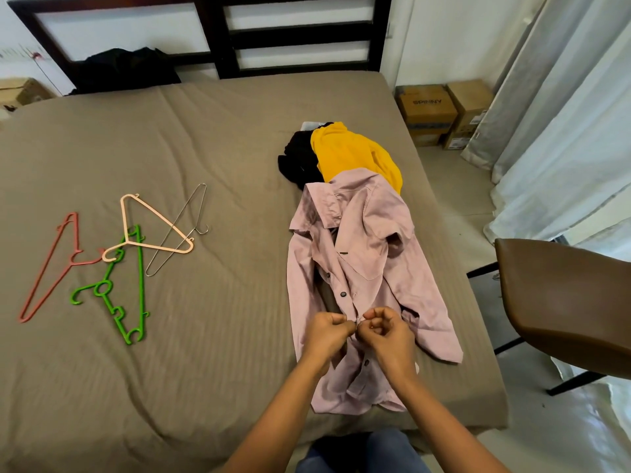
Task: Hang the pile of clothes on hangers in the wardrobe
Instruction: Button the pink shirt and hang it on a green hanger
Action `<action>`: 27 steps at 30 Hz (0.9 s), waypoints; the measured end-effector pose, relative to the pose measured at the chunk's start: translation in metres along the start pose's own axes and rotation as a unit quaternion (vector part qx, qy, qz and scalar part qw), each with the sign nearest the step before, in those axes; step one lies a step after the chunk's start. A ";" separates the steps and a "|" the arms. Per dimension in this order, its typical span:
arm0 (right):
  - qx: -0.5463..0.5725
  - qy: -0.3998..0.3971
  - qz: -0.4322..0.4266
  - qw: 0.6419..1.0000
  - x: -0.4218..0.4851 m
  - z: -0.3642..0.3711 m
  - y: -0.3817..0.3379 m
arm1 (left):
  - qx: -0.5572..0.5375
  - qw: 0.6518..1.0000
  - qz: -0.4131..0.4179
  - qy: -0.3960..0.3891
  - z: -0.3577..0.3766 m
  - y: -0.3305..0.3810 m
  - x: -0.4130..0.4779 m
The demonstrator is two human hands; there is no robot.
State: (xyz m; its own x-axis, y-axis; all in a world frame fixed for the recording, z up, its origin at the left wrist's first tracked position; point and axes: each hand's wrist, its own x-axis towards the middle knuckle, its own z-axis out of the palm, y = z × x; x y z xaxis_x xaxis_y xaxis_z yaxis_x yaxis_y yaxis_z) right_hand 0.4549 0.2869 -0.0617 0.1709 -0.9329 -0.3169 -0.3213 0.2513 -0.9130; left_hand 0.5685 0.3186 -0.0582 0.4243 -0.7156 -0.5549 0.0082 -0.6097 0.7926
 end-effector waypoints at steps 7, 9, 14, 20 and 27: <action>-0.140 -0.010 -0.099 0.985 -0.003 0.006 0.000 | -0.050 0.998 -0.020 -0.024 -0.001 -0.002 -0.001; -0.161 -0.010 -0.110 0.981 -0.004 0.007 0.001 | -0.034 0.999 -0.009 -0.010 -0.001 -0.002 -0.001; -0.132 0.004 -0.107 0.985 -0.004 0.008 -0.004 | -0.033 0.999 0.008 0.014 0.003 -0.007 0.002; -0.099 -0.016 -0.053 0.994 0.002 0.009 0.000 | 0.007 0.998 0.036 0.055 0.006 -0.012 0.004; -0.116 0.006 -0.046 0.992 0.002 0.013 0.006 | -0.105 0.992 -0.046 0.047 0.005 -0.010 0.002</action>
State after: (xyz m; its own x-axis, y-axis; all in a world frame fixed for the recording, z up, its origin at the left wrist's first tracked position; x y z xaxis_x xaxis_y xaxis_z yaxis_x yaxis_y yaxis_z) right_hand 0.4660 0.2897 -0.0710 0.1987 -0.9524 -0.2313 -0.5108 0.1008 -0.8538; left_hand 0.5651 0.3218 -0.0686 0.4951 -0.6193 -0.6094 0.2356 -0.5794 0.7802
